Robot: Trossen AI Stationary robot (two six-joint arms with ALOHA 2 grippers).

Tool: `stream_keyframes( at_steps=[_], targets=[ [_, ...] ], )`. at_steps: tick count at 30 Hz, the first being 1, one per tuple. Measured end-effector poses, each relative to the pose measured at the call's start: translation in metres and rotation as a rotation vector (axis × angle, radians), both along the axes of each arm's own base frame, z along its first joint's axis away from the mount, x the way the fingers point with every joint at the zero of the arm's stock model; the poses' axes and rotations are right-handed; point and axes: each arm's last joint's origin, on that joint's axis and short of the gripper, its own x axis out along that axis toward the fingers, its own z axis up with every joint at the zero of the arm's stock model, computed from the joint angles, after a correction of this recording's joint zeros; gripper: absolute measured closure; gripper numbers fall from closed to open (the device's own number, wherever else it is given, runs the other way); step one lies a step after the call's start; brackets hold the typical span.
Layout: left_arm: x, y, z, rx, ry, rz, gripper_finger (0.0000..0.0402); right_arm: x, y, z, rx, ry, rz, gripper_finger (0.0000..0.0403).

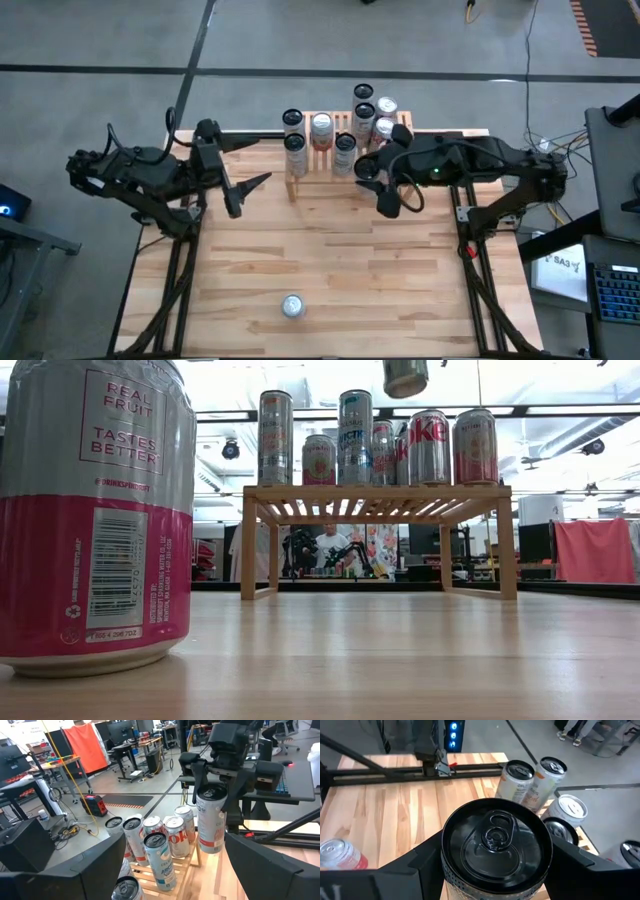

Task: Place canned beverage on shelf
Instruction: Put the white soda can on the shelf aligned with the other white soda cans

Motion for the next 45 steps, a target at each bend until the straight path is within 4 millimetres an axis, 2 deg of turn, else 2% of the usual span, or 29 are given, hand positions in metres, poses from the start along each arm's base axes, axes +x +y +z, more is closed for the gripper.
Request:
stream_keyframes(
  at_steps=[6, 13, 18, 27, 45],
  targets=[
    [0.000, 0.000, 0.000, 0.000, 0.005, 0.000, 0.0073, -0.015, -0.010, -0.023, 0.039, -0.103, -0.053, 0.0161],
    [0.002, 0.000, -0.002, 0.007, 0.012, 0.021, 0.0073, -0.002, -0.017, -0.071, 0.043, -0.073, -0.083, 0.0161],
    [0.001, 0.001, -0.003, 0.000, 0.023, 0.031, 0.0073, 0.002, -0.024, -0.087, 0.039, -0.067, -0.115, 0.0161],
    [0.001, 0.001, -0.005, 0.000, 0.036, 0.033, 0.0073, 0.001, -0.039, -0.086, -0.008, -0.091, -0.178, 0.0161],
    [-0.007, 0.005, -0.009, -0.009, 0.072, 0.094, 0.0073, 0.003, -0.046, -0.093, -0.074, -0.114, -0.272, 0.0161]
  ],
)
